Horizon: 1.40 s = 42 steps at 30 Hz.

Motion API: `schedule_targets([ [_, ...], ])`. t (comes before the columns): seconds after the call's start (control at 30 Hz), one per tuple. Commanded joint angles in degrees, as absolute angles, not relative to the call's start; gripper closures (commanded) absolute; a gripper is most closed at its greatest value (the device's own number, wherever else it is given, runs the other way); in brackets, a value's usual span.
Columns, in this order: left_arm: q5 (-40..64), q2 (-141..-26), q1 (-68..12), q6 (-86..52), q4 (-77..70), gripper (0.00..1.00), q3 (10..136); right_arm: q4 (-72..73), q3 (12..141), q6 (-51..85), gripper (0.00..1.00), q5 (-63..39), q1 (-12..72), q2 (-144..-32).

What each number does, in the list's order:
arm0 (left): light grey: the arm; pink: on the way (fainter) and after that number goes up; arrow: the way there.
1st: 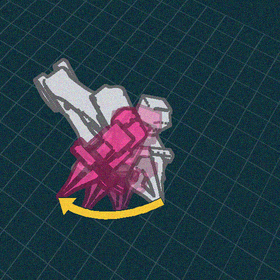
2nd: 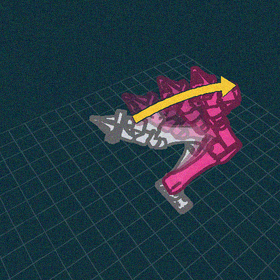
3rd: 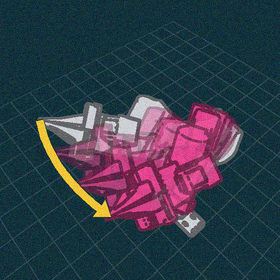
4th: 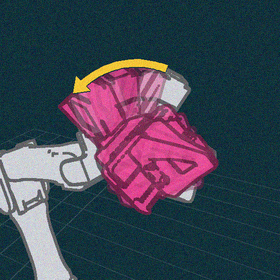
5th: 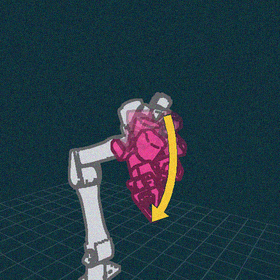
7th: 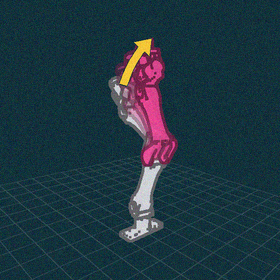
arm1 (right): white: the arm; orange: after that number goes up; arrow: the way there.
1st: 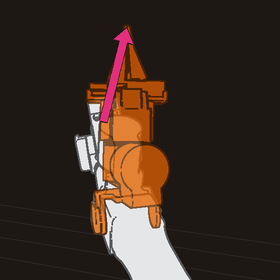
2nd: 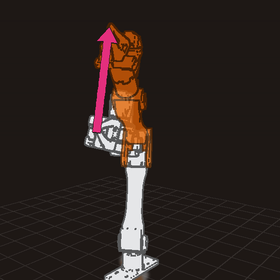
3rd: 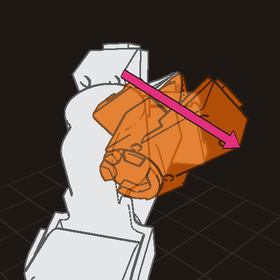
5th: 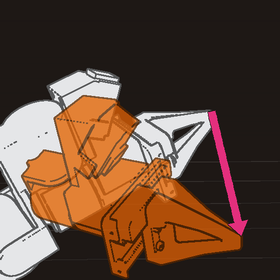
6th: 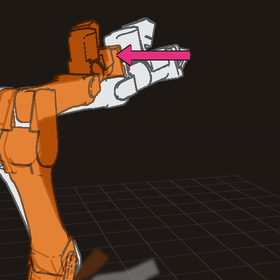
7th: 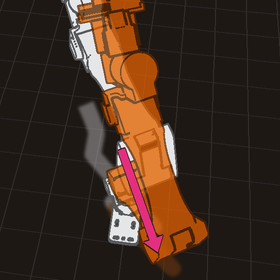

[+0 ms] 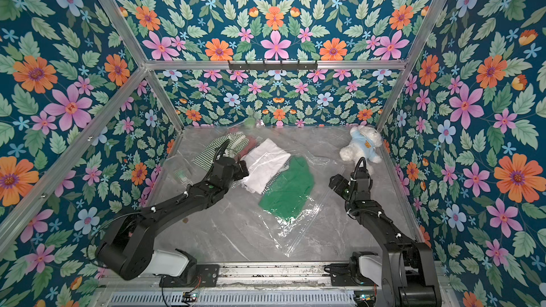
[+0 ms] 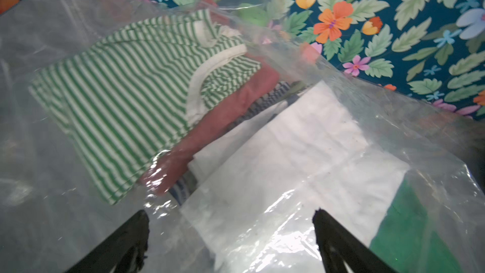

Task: Take the tank top out of the vacuum bag
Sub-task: Adjust the vacuum bag at the center of the board.

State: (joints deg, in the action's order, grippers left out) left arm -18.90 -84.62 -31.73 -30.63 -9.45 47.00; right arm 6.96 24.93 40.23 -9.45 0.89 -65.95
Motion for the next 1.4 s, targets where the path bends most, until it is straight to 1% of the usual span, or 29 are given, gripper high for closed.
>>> schedule_targets([
  [0.0, -18.0, -90.7, -33.7, -23.5, -10.6, 0.01, 52.8, 10.2, 22.3, 46.4, 0.06, -13.1, 0.7, -66.6],
  [0.13, -16.1, -99.4, -35.4, -22.1, -10.5, 0.01, 60.5, 19.2, 18.5, 52.0, 0.09, -17.6, 0.7, -71.7],
  [0.23, -15.9, -103.9, -35.4, -23.4, -10.3, 0.01, 63.9, 24.8, 18.8, 54.4, 0.13, -21.8, 0.7, -78.0],
  [0.3, -17.2, -106.5, -35.3, -24.6, -7.5, 0.01, 66.2, 28.5, 19.7, 55.5, 0.16, -24.0, 1.0, -82.4],
  [0.4, -18.6, -108.8, -34.0, -27.0, -3.0, 0.01, 67.8, 33.2, 21.5, 56.5, 0.28, -25.3, 2.1, -88.6],
  [0.53, -17.4, -107.1, -31.1, -30.7, -4.5, 0.01, 63.0, 36.4, 26.1, 56.7, 0.45, -25.3, 4.9, -97.2],
  [0.67, -17.1, -105.4, -28.2, -31.8, -4.4, 0.01, 60.2, 34.0, 33.8, 53.9, 0.54, -23.6, 9.6, -103.3],
  [0.87, -15.5, -101.6, -22.9, -33.0, -5.6, 0.01, 55.4, 28.6, 46.6, 51.4, 0.58, -22.0, 14.5, -110.8],
  [1.07, -16.0, -97.8, -20.1, -32.4, -5.6, 0.01, 52.6, 19.9, 60.1, 47.1, 0.6, -20.8, 17.4, -116.5],
  [1.27, -16.6, -93.5, -19.8, -32.3, -5.2, 0.01, 51.0, 12.5, 73.6, 44.6, 0.62, -19.3, 21.1, -122.7],
  [1.37, -18.6, -91.7, -21.4, -32.2, -5.1, 0.01, 50.8, 8.6, 79.0, 42.6, 0.6, -17.6, 23.0, -124.7],
])
